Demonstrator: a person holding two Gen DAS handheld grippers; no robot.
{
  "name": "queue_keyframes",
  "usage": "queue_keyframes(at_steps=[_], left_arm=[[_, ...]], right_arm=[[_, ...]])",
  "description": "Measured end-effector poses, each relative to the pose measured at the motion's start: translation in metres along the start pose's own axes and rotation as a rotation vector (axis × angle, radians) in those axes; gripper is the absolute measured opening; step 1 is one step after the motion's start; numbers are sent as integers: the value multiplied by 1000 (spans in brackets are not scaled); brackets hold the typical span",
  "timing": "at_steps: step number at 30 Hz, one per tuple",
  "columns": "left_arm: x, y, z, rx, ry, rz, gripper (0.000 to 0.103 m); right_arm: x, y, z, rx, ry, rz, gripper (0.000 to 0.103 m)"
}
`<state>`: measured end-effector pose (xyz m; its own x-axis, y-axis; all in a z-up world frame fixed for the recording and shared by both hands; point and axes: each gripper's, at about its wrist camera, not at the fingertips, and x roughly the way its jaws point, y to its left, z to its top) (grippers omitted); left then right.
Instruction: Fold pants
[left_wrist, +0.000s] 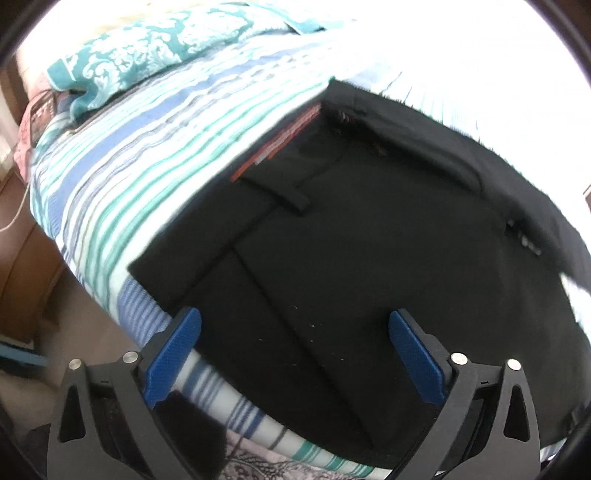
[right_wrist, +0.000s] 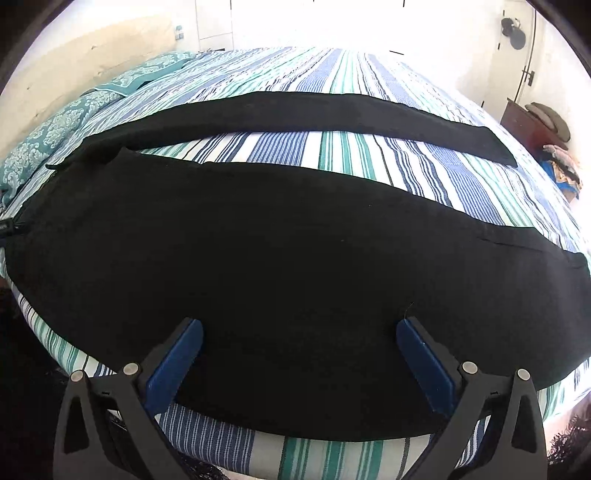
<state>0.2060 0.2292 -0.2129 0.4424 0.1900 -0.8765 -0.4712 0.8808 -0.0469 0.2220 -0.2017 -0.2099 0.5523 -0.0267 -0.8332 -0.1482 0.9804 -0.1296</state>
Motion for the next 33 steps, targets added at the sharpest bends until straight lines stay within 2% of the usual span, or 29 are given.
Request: queue_keyframes(at_steps=[1,2,5,6,9,11,12,15,16,17,18,21,23,27,30,33], left_arm=[[-8,-4,1,9,-34,29,101],[-15,-9,1,14,-56,23,101],[-34,-45,19,83,-115,-130,101],[-38,-66,34,152,-133,-179,101],[-37,-108,78,239,-190,-220,102],[-14,-120,105,216,-148,-233,102],[3,-120,114,191,-117,-215,102],[73,-96,126,79,49,-81,102],[84,-92,128,54,76,-80,103],[86,-78,123,22,70,-136,103],[81,-74,123,27,49,-162,103],[64,-72,119,88,33,-69,102],[45,-68,113,109,2,-65,102],[6,-68,93,120,-16,-165,102],[-22,-94,56,169,-6,-244,102],[-31,-121,22,222,3,-265,102]], right_arm=[[0,0,1,2,4,1,103],[2,-1,0,3,6,2,103],[3,-1,1,6,7,2,103],[3,-1,1,8,4,1,103],[4,-1,0,14,-6,-2,103],[4,-2,0,12,-13,-1,103],[4,-2,0,12,-14,0,103],[5,-3,1,10,-14,1,103],[5,-4,1,9,-13,2,103],[6,-4,1,9,-11,2,103],[6,-4,2,8,-7,1,103],[7,-4,3,7,-1,2,103],[7,-4,3,7,-1,1,103],[8,-4,4,9,2,-3,103],[8,-3,3,11,-3,-8,103],[7,-3,2,15,-10,-14,103]])
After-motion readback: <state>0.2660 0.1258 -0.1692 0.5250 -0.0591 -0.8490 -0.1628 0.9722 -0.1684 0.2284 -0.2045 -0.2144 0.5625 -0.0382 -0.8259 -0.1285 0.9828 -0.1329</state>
